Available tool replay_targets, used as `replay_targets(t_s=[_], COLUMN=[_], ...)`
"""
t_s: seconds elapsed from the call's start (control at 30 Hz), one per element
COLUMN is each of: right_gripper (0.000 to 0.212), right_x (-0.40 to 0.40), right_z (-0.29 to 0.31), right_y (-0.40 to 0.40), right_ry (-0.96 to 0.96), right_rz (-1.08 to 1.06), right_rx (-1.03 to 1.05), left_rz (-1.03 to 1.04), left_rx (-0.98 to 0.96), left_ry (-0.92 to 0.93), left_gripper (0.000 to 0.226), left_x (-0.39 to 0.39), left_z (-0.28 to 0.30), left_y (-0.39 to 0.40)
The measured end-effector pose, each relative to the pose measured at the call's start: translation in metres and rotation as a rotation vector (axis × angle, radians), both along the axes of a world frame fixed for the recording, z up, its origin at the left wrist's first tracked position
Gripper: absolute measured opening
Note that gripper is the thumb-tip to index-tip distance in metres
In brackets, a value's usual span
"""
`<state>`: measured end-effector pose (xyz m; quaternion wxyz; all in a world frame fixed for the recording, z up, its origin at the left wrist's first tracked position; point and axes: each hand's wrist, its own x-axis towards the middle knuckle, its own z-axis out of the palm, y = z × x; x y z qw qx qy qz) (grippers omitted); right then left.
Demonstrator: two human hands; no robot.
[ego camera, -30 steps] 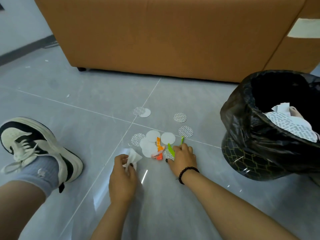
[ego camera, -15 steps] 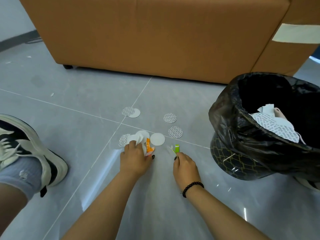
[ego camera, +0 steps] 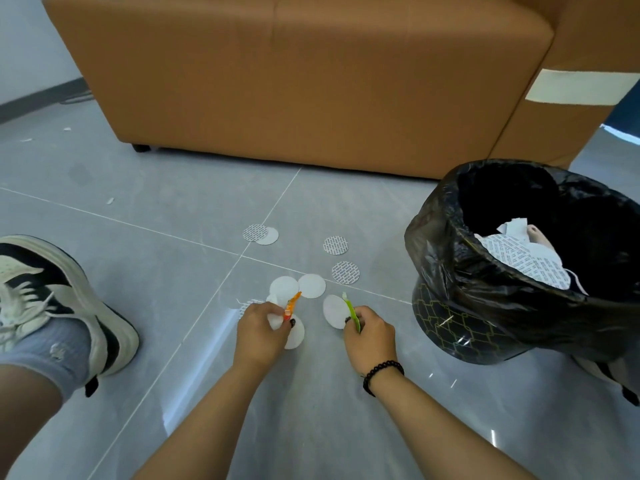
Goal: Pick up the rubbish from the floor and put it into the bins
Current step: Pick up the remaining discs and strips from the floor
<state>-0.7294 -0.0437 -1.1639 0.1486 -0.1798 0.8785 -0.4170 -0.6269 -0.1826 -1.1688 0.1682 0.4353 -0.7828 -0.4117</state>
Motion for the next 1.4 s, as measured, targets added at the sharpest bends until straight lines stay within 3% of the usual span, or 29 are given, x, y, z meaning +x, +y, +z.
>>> replay_targets(t_s=[0.13,0.27,0.63,0.8,0.97,1.1,1.23,1.3,1.4], right_gripper=[0.014,0.013,0.013,0.010,0.007,0.005,0.042,0.037,0.010], right_x=[-0.001,-0.006,-0.039,-0.084,-0.127,-0.143,-0.143,-0.135,-0.114], right_z=[0.025,0.066,0.235,0.284,0.264,0.248,0.248,0.251,0.252], right_y=[0.004,0.012,0.075,0.136,0.181,0.190,0.183,0.176,0.167], right_ry=[0.015,0.118,0.488,0.581,0.424,0.215,0.297,0.238,-0.016], right_rz=[0.037,0.132,0.344,0.153,-0.075,-0.092,-0.015,0.003,0.045], right_rx=[-0.006,0.028,0.162,0.167,0.234,0.149,0.164,0.026,-0.225], left_rz=[0.070,0.079,0.071,0.016,-0.051,-0.132,-0.180,-0.194,-0.203], left_rx=[0.146,0.138,0.263,0.369,0.424,0.413,0.432,0.456,0.525], left_ry=[0.101,0.186,0.457,0.561,0.592,0.616,0.615,0.621,0.648], left_gripper=[0.012,0.003,0.010,0.007,0.011,0.008,0.009,0.012,0.017], left_x=[0.009,0.007,-0.018,-0.039,-0.063,-0.082,-0.097,-0.103,-0.112], left_z=[0.022,0.061,0.146,0.176,0.197,0.209,0.212,0.211,0.210], left_y=[0.004,0.012,0.044,0.074,0.101,0.122,0.134,0.139,0.149])
